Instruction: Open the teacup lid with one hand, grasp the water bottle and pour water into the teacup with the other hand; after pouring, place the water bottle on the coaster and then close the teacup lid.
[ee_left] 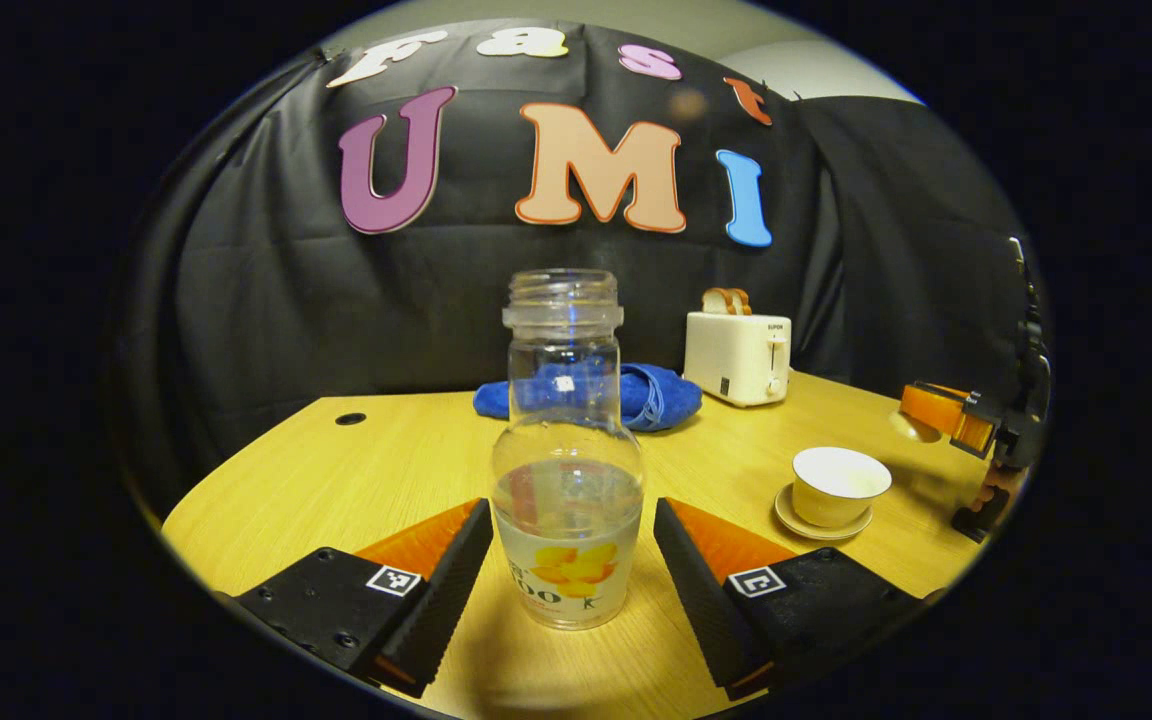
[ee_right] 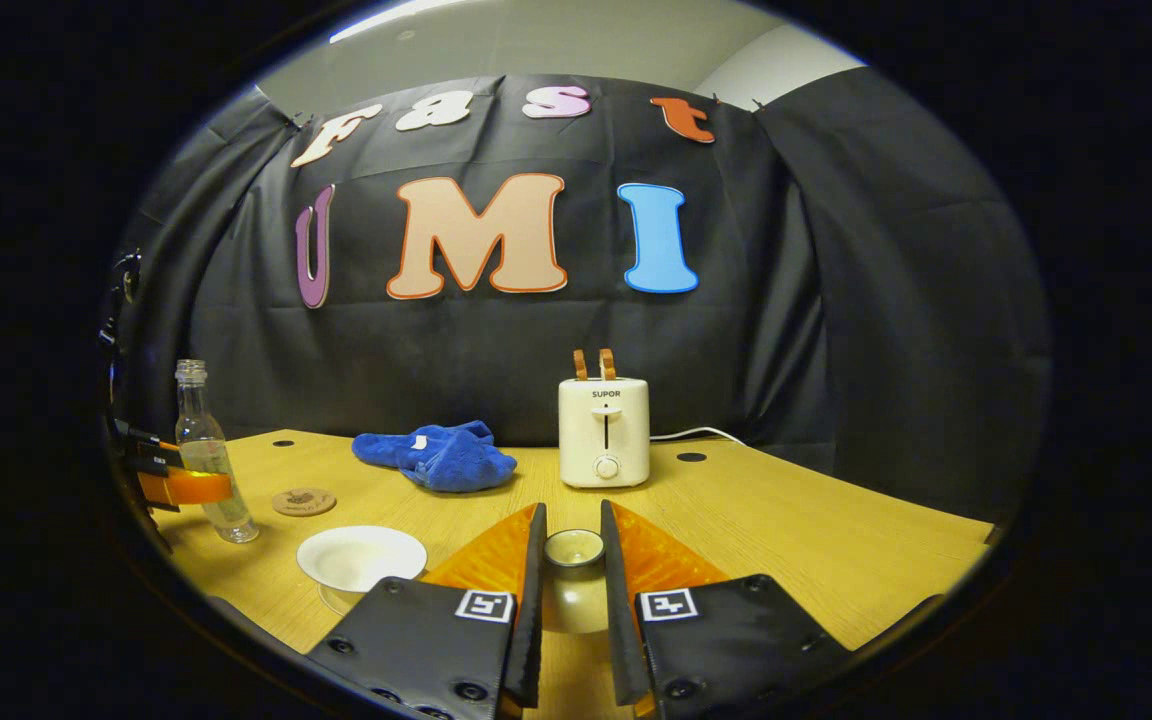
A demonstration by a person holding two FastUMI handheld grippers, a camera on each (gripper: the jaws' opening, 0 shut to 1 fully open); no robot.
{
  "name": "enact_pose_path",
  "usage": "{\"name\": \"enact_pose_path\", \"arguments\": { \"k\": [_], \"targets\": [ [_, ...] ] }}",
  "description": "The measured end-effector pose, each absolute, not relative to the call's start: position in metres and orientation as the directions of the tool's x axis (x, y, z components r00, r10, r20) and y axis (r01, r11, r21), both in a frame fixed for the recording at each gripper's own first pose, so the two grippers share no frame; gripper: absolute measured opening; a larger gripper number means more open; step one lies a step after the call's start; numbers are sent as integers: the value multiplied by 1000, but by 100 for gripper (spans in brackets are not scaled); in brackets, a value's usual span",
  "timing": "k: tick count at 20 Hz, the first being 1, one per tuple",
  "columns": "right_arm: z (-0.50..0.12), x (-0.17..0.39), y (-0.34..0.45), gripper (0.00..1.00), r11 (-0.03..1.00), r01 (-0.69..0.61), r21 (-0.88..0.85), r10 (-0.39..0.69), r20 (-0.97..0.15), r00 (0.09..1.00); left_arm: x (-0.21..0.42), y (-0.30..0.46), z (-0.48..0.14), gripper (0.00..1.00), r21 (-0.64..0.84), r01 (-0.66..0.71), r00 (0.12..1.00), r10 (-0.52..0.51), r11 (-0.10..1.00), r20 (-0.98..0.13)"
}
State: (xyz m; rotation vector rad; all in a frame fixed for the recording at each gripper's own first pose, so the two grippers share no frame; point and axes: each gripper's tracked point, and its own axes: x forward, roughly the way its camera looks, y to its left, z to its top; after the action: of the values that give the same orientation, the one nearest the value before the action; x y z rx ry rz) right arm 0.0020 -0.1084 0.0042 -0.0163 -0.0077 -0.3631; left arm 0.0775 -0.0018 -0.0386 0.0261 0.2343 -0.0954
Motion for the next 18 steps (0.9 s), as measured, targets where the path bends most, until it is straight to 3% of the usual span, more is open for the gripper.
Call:
{"name": "enact_pose_path", "arguments": {
  "k": [4,9,16,18],
  "targets": [
    [4,1,-110,32,934,358,-15,-358,12,934,84,-3,-42,94,27,107,956,-95,994,-277],
    [4,1,-110,32,934,357,-15,-357,12,934,88,2,-46,75,31,75,952,-62,997,-300],
    [4,0,-112,32,934,356,-14,-356,12,935,86,3,-40,70,63,66,963,-47,996,-266],
    [3,-1,-113,32,935,353,-14,-353,11,936,79,2,-49,69,137,73,950,-27,988,-311]
  ]
}}
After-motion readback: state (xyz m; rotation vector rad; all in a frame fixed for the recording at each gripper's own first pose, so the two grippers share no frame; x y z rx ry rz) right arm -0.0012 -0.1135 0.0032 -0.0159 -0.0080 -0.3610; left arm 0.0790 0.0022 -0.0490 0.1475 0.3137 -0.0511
